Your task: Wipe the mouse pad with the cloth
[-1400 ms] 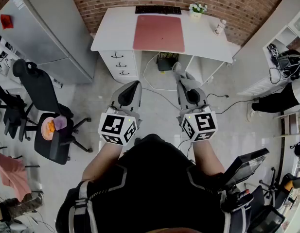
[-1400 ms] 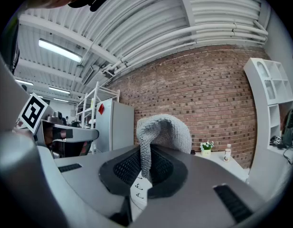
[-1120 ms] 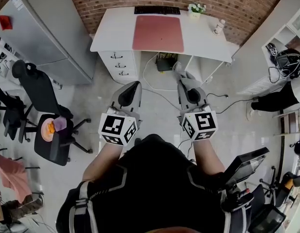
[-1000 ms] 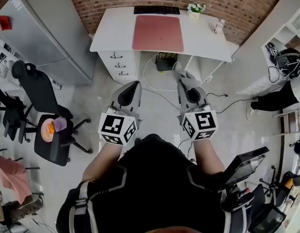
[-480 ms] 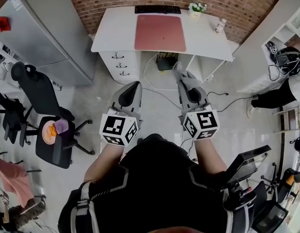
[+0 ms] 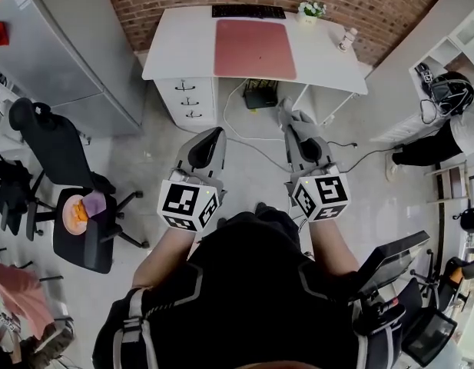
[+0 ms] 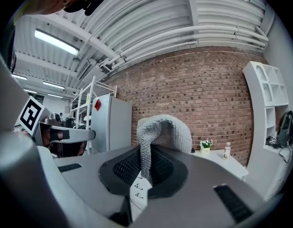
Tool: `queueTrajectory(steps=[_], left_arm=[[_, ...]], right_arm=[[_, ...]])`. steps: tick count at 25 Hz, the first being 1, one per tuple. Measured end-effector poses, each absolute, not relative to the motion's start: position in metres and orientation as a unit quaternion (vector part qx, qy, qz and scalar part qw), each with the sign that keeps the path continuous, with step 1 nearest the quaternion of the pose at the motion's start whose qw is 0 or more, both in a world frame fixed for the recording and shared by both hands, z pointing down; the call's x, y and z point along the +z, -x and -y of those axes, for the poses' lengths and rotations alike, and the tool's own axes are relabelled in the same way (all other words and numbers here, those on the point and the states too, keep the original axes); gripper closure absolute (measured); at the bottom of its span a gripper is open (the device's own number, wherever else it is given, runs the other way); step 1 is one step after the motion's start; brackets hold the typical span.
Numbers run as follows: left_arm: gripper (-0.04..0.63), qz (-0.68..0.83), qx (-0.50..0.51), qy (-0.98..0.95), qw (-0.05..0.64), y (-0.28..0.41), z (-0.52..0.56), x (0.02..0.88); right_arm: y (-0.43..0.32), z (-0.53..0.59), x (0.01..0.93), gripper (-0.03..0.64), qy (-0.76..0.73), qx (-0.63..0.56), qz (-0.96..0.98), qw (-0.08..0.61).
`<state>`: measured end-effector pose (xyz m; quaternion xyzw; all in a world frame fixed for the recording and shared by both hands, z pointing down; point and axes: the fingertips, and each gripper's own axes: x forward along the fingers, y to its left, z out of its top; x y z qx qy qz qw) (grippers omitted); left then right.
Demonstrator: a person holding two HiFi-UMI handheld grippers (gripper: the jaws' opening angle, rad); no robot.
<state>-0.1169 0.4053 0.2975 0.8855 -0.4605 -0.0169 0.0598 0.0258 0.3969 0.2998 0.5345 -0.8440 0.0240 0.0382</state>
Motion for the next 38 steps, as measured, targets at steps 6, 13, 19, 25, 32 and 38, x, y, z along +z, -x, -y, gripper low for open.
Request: queueTrajectory(steps=[6, 13, 19, 25, 32, 38], left_arm=[[0.595, 0.466, -0.015, -0.882, 0.069, 0.117, -0.385, 0.305], [0.595, 0.477, -0.004, -0.877, 0.057, 0.107, -0.338, 0.303], [0.595, 0.491, -0.002, -0.869, 0.054, 0.091, -0.286, 0.296], [0.595, 0.498, 0.014, -0.865, 0.055, 0.063, -0.24, 0.296], [0.595, 0.506, 0.037, -0.86, 0.057, 0.032, -0.198, 0.302], [0.595, 0.502, 0.053, -0.861, 0.056, 0.001, -0.166, 0.306]], right_arm=[[-0.025, -0.374, 0.305, 0.588, -0.528, 0.029, 0.848, 0.035], [-0.035, -0.323, 0.307, 0.588, -0.519, 0.033, 0.854, 0.023], [-0.05, -0.269, 0.301, 0.588, -0.511, 0.031, 0.859, 0.02], [-0.075, -0.221, 0.304, 0.588, -0.499, 0.043, 0.865, 0.021], [-0.104, -0.179, 0.308, 0.588, -0.489, 0.05, 0.871, 0.012], [-0.129, -0.148, 0.314, 0.588, -0.479, 0.056, 0.876, 0.006]])
